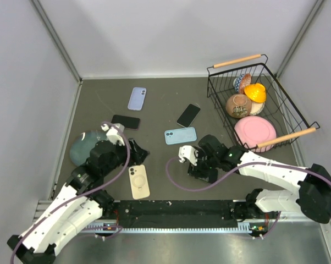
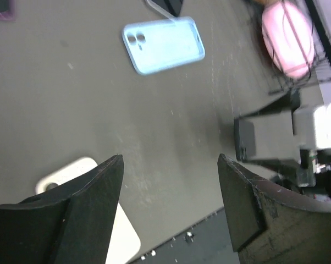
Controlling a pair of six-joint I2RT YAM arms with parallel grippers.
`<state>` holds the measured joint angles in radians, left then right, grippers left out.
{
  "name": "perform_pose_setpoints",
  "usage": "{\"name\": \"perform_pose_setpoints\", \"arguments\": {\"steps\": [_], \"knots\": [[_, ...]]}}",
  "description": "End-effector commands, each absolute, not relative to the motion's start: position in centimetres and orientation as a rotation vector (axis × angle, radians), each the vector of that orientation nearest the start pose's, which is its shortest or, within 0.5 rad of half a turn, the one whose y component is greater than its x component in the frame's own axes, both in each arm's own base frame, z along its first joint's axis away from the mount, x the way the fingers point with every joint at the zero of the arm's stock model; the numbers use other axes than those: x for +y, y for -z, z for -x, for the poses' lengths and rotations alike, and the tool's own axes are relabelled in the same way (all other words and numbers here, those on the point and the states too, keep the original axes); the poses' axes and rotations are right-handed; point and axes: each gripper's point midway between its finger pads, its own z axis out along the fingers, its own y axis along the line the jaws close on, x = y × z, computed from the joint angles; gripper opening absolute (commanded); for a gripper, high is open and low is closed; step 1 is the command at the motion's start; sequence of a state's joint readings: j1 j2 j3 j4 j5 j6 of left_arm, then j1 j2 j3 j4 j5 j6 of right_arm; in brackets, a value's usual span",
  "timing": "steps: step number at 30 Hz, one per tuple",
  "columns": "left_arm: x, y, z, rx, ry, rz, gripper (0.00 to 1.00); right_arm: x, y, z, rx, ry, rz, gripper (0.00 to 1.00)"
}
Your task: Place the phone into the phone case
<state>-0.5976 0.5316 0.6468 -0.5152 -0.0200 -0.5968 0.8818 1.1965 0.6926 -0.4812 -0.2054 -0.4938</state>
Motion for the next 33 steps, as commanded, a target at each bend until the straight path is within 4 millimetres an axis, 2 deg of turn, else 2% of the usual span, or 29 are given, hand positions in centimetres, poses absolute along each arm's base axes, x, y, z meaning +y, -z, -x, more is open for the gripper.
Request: {"name": "perform_pose_setpoints", "arguments": {"steps": [1, 6, 8, 12, 16, 24, 28, 33], "knots": [[-19.8, -19.2, -18.2, 2.094, 1.023, -0.04, 0.73, 27.1, -10.4, -16.3, 1.72, -0.635, 1.586, 0.5], [-22.6, -17.4, -17.5, 2.158, 1.196, -0.092, 0.73, 29.4, -12.2, -16.4, 1.619, -0.745, 1.526, 0.48], [-23.6, -17.9, -17.4, 2.132, 1.265, -0.124, 0.74, 29.9, -12.5, -16.4, 1.603, -0.769, 1.508, 0.48], [-25.0, -16.5, -17.5, 2.2, 1.326, -0.153, 0.74, 30.9, -13.1, -16.3, 1.547, -0.808, 1.489, 0.48], [-26.4, -15.8, -17.8, 2.223, 1.4, -0.182, 0.73, 31.4, -12.3, -16.0, 1.561, -0.827, 1.514, 0.48], [-28.9, -14.2, -17.9, 2.297, 1.481, -0.255, 0.72, 32.4, -12.9, -16.5, 1.519, -0.842, 1.482, 0.48], [-29.8, -13.3, -17.8, 2.335, 1.516, -0.271, 0.67, 32.7, -12.8, -16.4, 1.521, -0.854, 1.477, 0.49], [-30.3, -12.5, -17.8, 2.368, 1.552, -0.253, 0.56, 32.6, -12.2, -16.1, 1.537, -0.851, 1.484, 0.5]]}}
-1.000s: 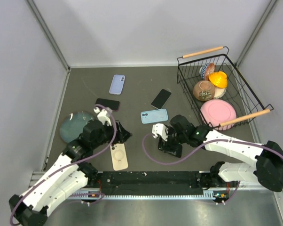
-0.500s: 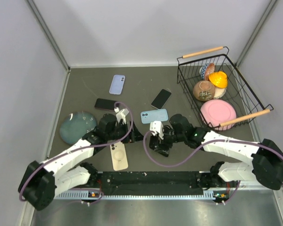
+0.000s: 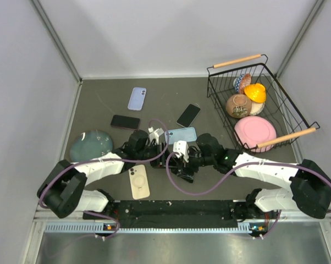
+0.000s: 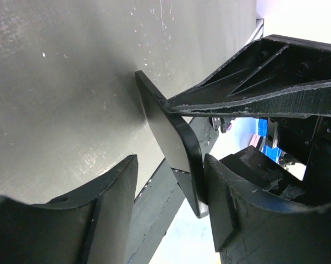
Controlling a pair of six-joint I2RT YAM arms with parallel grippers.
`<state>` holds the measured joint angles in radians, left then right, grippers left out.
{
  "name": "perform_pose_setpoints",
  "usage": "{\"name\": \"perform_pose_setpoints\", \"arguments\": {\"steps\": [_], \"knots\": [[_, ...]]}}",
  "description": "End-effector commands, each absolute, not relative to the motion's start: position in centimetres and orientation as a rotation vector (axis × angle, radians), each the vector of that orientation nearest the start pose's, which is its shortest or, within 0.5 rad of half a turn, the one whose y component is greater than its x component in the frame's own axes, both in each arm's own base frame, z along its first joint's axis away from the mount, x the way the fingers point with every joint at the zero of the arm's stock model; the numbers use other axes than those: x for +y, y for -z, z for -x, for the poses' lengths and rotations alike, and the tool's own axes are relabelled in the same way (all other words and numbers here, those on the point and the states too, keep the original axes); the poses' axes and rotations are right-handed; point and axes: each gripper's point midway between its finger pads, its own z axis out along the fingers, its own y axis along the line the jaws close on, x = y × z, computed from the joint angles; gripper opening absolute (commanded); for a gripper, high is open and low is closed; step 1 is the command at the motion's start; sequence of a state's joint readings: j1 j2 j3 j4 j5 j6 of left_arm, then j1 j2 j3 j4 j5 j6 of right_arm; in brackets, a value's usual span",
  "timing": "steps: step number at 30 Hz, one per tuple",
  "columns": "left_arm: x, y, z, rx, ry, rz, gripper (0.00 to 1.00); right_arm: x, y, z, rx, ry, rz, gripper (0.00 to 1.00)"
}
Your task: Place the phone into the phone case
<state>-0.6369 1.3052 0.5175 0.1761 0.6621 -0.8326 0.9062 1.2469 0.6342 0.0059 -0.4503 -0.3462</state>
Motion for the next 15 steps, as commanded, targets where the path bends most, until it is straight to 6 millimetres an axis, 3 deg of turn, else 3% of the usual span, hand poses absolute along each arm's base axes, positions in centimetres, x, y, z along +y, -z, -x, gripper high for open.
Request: {"name": "perform_pose_setpoints", "arguments": {"steps": [1, 6, 9, 10, 13, 15], "knots": [[-30.28, -12.34, -17.79, 2.372, 1.547, -0.25, 0.55, 32.45, -12.12, -16.13, 1.538, -0.846, 1.485, 0.5], [-30.3, -11.92, -18.21, 2.394, 1.511, -0.241, 0.56, 32.16, -12.0, -15.75, 1.535, -0.845, 1.492, 0.5], [-30.54, -12.2, -18.43, 2.382, 1.525, -0.248, 0.51, 32.13, -12.03, -15.6, 1.531, -0.849, 1.494, 0.51], [-30.66, -12.31, -18.43, 2.377, 1.532, -0.251, 0.36, 32.06, -11.94, -15.6, 1.538, -0.847, 1.493, 0.52], [-30.74, -12.32, -18.31, 2.38, 1.542, -0.252, 0.08, 31.99, -11.91, -15.65, 1.548, -0.832, 1.491, 0.57], [-30.68, -12.4, -18.3, 2.381, 1.543, -0.246, 0.0, 31.83, -12.02, -15.85, 1.552, -0.792, 1.474, 0.66]]}}
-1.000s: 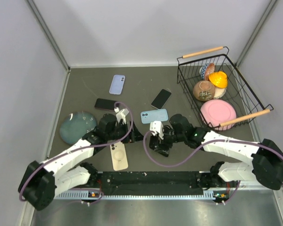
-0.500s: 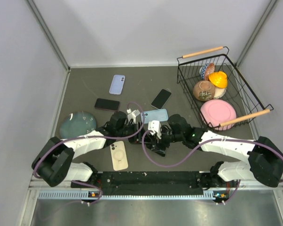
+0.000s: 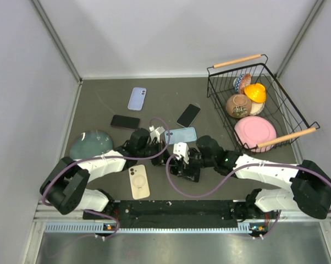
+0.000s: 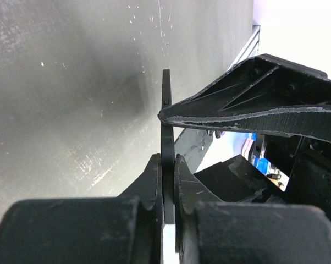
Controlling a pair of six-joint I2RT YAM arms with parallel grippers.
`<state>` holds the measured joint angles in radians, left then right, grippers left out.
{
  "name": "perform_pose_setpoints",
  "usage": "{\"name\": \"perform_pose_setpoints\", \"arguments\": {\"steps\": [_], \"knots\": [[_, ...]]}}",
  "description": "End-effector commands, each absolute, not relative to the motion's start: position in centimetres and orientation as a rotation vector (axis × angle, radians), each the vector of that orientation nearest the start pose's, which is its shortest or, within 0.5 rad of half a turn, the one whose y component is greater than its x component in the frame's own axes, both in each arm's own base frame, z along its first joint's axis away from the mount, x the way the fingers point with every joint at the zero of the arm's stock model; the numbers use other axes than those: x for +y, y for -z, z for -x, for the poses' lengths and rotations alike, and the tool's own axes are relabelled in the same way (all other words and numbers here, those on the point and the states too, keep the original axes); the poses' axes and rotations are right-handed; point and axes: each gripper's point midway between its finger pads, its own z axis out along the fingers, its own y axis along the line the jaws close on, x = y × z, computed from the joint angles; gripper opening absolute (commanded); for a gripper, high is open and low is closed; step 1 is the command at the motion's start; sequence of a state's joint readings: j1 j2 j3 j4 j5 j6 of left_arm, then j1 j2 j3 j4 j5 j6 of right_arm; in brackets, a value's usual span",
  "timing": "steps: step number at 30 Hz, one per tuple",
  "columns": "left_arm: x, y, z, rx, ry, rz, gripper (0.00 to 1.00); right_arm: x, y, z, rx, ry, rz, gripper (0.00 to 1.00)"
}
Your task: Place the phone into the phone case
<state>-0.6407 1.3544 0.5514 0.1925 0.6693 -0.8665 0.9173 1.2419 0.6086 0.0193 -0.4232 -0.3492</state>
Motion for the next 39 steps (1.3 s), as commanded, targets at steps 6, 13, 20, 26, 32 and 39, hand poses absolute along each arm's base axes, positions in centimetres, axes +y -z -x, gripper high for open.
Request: {"name": "perform_pose_setpoints", "arguments": {"steps": [6, 13, 20, 26, 32, 39], "knots": [[-30.3, -12.1, -18.4, 2.44, 1.5, -0.166, 0.0, 31.6, -13.4, -15.6, 1.532, -0.659, 1.39, 0.86], [-31.0, -13.8, -18.8, 2.446, 1.585, -0.026, 0.0, 30.6, -12.0, -15.1, 1.511, -0.358, 1.31, 0.85], [-30.9, -15.0, -19.4, 2.45, 1.587, 0.105, 0.0, 29.3, -11.3, -15.5, 1.49, -0.163, 1.191, 0.77], [-30.5, -15.6, -18.9, 2.466, 1.619, 0.204, 0.0, 28.4, -9.6, -16.8, 1.493, 0.048, 1.15, 0.62], [-29.4, -15.8, -19.0, 2.484, 1.543, 0.272, 0.0, 27.2, -10.4, -18.2, 1.481, 0.209, 1.031, 0.32], [-28.1, -17.4, -20.1, 2.455, 1.409, 0.242, 0.56, 26.7, -11.0, -18.3, 1.525, 0.23, 0.993, 0.0]]}}
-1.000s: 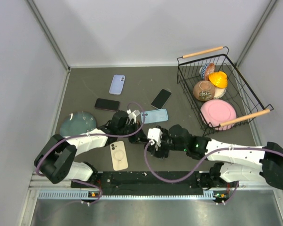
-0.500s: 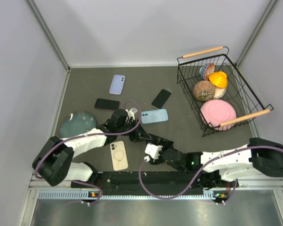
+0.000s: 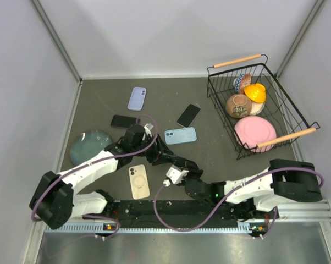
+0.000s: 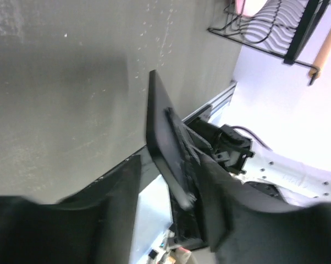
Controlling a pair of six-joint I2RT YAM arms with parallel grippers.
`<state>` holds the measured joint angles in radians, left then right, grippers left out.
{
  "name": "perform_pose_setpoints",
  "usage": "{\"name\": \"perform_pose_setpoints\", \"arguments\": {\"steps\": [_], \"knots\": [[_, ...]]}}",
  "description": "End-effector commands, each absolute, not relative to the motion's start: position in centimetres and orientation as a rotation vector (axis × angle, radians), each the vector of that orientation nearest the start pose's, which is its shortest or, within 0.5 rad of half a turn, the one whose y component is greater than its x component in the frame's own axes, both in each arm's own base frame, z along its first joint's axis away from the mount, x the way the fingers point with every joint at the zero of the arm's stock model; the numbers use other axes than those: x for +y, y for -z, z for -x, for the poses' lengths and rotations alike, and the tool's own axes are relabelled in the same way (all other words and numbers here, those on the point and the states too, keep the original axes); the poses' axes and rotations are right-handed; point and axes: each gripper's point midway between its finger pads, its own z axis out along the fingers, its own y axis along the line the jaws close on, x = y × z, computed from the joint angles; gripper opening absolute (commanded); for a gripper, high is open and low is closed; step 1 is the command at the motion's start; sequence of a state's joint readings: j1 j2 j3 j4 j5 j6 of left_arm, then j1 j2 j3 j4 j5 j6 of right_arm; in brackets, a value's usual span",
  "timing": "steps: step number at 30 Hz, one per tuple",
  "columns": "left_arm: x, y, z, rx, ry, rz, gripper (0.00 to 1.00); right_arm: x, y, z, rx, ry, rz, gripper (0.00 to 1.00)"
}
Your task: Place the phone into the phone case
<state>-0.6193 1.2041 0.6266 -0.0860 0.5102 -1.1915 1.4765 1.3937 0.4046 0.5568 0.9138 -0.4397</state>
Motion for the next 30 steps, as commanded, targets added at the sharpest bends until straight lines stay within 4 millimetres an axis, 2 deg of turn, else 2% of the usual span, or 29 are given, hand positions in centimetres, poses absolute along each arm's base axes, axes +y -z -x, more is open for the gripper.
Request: {"name": "perform_pose_setpoints", "arguments": {"steps": [1, 3, 5, 6, 9, 10, 11, 13, 14, 16, 17, 18, 21, 26, 30], "knots": [[-28.0, -18.1, -20.6, 2.431, 1.396, 0.214, 0.61, 27.3, -11.6, -18.2, 1.531, 0.204, 0.985, 0.0], [-27.5, -18.8, -21.4, 2.413, 1.337, 0.201, 0.69, 27.4, -11.8, -17.9, 1.556, 0.164, 0.979, 0.0], [-26.4, -18.8, -22.6, 2.398, 1.234, 0.164, 0.7, 27.3, -12.2, -17.4, 1.57, 0.118, 0.998, 0.0], [-25.3, -18.4, -23.7, 2.402, 1.113, 0.202, 0.7, 27.2, -12.2, -17.3, 1.596, 0.082, 0.984, 0.0], [-22.4, -17.1, -25.9, 2.389, 0.842, 0.189, 0.68, 25.3, -12.9, -18.0, 1.704, 0.001, 0.892, 0.0], [-21.9, -16.9, -26.4, 2.379, 0.796, 0.188, 0.67, 24.9, -14.2, -17.8, 1.711, -0.072, 0.865, 0.0], [-21.5, -16.8, -27.0, 2.368, 0.752, 0.196, 0.66, 24.3, -14.6, -18.2, 1.729, -0.089, 0.842, 0.0], [-21.1, -15.9, -28.1, 2.356, 0.69, 0.202, 0.63, 24.7, -16.2, -17.9, 1.732, -0.209, 0.824, 0.0], [-21.1, -15.1, -28.6, 2.371, 0.672, 0.203, 0.62, 23.9, -17.1, -18.2, 1.739, -0.232, 0.799, 0.0], [-21.7, -14.9, -29.5, 2.364, 0.672, 0.188, 0.59, 24.0, -19.1, -18.2, 1.751, -0.328, 0.746, 0.0], [-22.0, -13.8, -29.9, 2.394, 0.656, 0.186, 0.57, 23.3, -20.0, -18.4, 1.762, -0.352, 0.693, 0.0], [-22.3, -13.9, -30.6, 2.391, 0.65, 0.187, 0.56, 23.4, -21.1, -18.3, 1.752, -0.389, 0.683, 0.0], [-22.9, -12.5, -32.3, 2.438, 0.602, 0.198, 0.54, 23.3, -23.3, -18.0, 1.733, -0.446, 0.66, 0.0], [-23.7, -10.0, -35.5, 2.472, 0.508, 0.217, 0.51, 23.3, -24.3, -17.8, 1.728, -0.455, 0.675, 0.0], [-24.4, -7.7, -36.3, 2.527, 0.478, 0.21, 0.46, 23.1, -24.4, -17.8, 1.725, -0.454, 0.669, 0.0]]}}
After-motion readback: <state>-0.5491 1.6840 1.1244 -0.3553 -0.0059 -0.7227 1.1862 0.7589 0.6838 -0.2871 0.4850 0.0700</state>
